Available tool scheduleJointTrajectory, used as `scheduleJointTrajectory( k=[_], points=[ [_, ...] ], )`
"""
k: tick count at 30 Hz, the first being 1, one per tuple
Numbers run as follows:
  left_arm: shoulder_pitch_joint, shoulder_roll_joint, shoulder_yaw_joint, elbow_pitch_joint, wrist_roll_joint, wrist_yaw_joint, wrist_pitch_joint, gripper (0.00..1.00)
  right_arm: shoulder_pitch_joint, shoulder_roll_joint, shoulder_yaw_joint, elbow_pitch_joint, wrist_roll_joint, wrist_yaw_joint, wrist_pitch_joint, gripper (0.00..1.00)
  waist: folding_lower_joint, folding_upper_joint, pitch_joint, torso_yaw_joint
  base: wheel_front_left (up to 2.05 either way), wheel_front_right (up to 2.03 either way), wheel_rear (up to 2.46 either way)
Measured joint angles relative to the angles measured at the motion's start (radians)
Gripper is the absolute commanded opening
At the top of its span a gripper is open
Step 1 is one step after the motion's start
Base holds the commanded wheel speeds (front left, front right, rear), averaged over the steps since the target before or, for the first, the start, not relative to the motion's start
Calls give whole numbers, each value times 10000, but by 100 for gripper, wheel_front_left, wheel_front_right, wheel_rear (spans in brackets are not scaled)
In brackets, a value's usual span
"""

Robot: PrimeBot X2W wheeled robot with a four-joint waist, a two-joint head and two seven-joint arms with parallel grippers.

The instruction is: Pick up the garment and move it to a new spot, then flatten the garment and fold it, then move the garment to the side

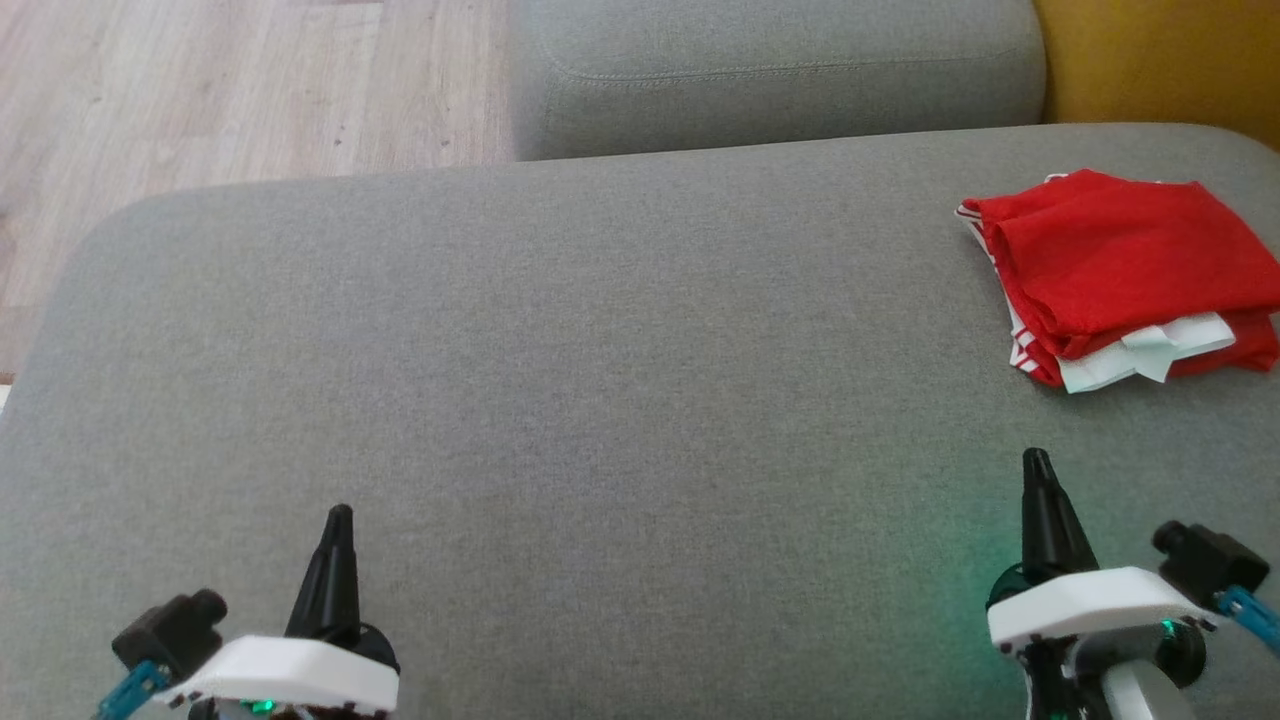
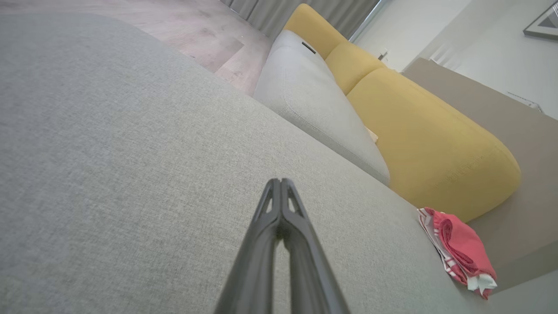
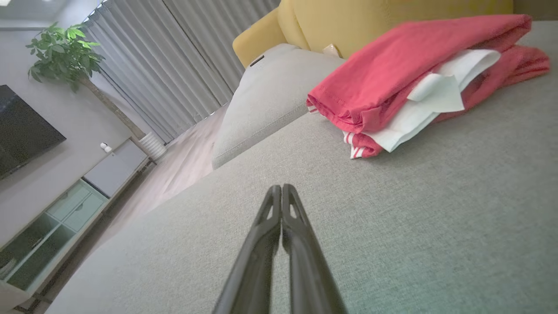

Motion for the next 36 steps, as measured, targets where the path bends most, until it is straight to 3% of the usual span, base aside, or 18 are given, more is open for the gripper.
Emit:
scheduleJointTrajectory(
  k=[36],
  points=[
    [-425, 13, 533, 127, -3363, -63, 965, 0, -94, 4, -564, -395, 3636, 0, 1011, 0, 0, 0, 4, -104, 0, 0, 0]
  ],
)
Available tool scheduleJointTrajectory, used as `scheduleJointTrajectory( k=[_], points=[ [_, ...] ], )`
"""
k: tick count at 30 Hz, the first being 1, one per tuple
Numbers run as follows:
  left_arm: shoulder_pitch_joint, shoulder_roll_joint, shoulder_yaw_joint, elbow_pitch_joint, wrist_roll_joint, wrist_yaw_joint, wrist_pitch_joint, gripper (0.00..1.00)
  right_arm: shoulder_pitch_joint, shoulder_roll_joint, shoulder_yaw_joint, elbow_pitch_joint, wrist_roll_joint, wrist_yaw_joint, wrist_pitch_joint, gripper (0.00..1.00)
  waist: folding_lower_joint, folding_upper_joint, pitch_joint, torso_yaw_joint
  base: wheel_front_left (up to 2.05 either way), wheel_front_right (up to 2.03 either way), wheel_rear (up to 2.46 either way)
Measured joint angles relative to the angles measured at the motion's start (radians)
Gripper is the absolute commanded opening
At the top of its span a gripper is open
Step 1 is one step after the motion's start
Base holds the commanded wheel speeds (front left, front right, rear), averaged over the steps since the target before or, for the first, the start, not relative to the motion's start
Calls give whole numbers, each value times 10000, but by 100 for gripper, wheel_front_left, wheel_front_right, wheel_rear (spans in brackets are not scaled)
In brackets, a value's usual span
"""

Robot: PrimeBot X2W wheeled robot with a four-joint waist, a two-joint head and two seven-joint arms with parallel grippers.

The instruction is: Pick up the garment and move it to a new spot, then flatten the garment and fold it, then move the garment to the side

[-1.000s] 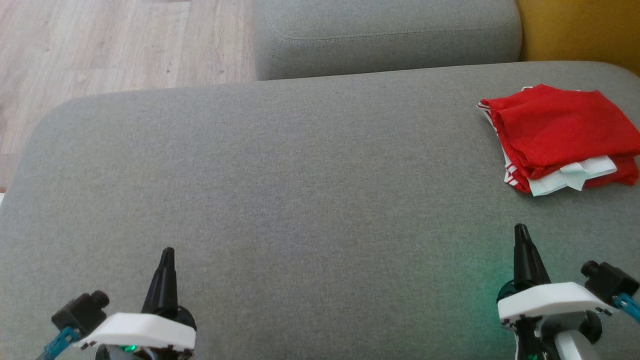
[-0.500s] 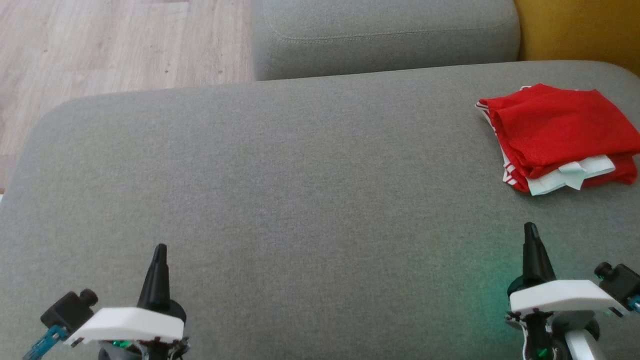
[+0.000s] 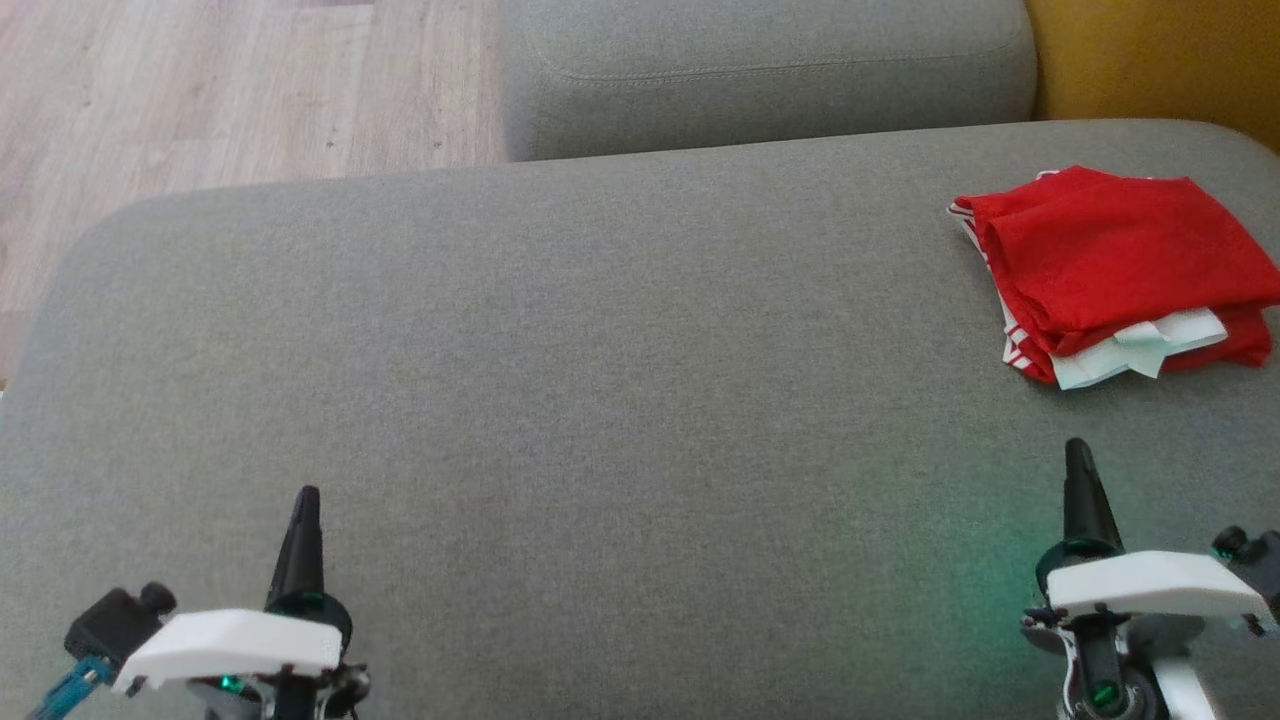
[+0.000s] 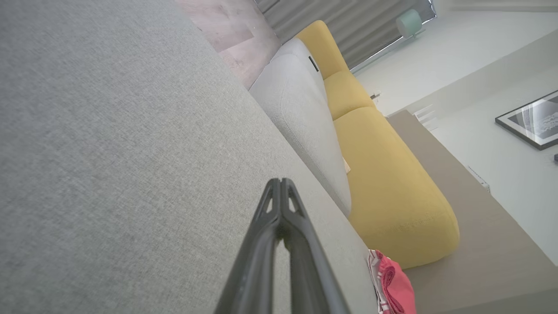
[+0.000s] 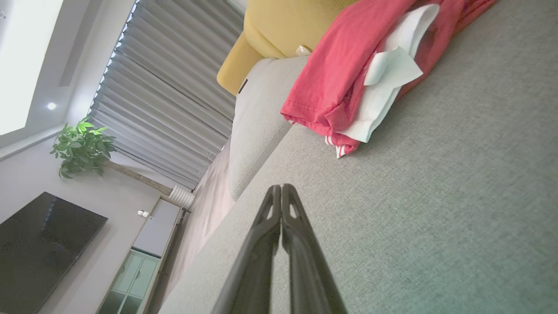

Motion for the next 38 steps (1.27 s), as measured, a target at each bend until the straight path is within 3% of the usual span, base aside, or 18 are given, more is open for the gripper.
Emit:
scheduleJointTrajectory(
  k=[38],
  points=[
    [-587, 8, 508, 217, -3691, -88, 1147, 0, -12, 2, -581, -408, 4046, 0, 1103, 0, 0, 0, 4, -116, 0, 0, 0]
  ],
)
